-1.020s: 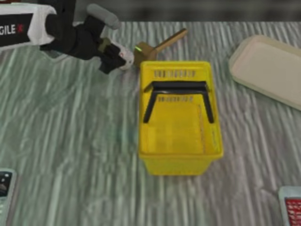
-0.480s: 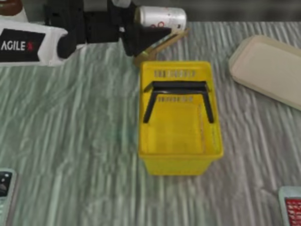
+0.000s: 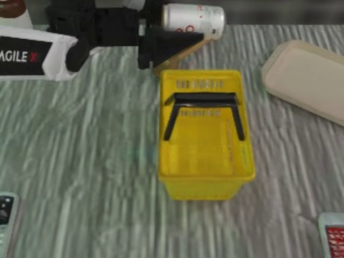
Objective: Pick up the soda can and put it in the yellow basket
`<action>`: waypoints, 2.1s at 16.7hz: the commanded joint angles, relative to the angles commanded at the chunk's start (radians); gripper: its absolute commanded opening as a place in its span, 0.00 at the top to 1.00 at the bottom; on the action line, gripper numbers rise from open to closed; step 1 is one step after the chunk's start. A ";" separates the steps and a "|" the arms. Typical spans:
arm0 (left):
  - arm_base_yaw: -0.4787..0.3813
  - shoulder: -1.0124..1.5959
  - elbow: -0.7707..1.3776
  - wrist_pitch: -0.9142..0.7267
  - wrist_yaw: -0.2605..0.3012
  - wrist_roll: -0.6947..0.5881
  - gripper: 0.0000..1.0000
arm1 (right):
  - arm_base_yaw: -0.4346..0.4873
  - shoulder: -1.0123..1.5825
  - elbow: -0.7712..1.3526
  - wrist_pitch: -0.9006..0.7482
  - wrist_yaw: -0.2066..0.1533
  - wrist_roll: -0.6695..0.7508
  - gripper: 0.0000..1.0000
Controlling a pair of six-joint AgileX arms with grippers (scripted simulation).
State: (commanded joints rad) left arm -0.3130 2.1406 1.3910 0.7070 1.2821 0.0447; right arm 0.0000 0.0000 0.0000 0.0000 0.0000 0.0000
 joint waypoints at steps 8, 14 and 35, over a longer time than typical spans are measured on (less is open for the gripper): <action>0.013 0.096 -0.020 0.117 0.001 0.001 1.00 | 0.000 0.000 0.000 0.000 0.000 0.000 0.00; 0.026 0.239 -0.068 0.312 0.001 -0.005 1.00 | 0.000 0.000 0.000 0.000 0.000 0.000 0.00; 0.026 0.239 -0.068 0.312 0.001 -0.005 0.00 | 0.000 0.000 0.000 0.000 0.000 0.000 0.00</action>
State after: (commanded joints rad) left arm -0.2871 2.3800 1.3228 1.0195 1.2834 0.0396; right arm 0.0000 0.0000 0.0000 0.0000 0.0000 0.0000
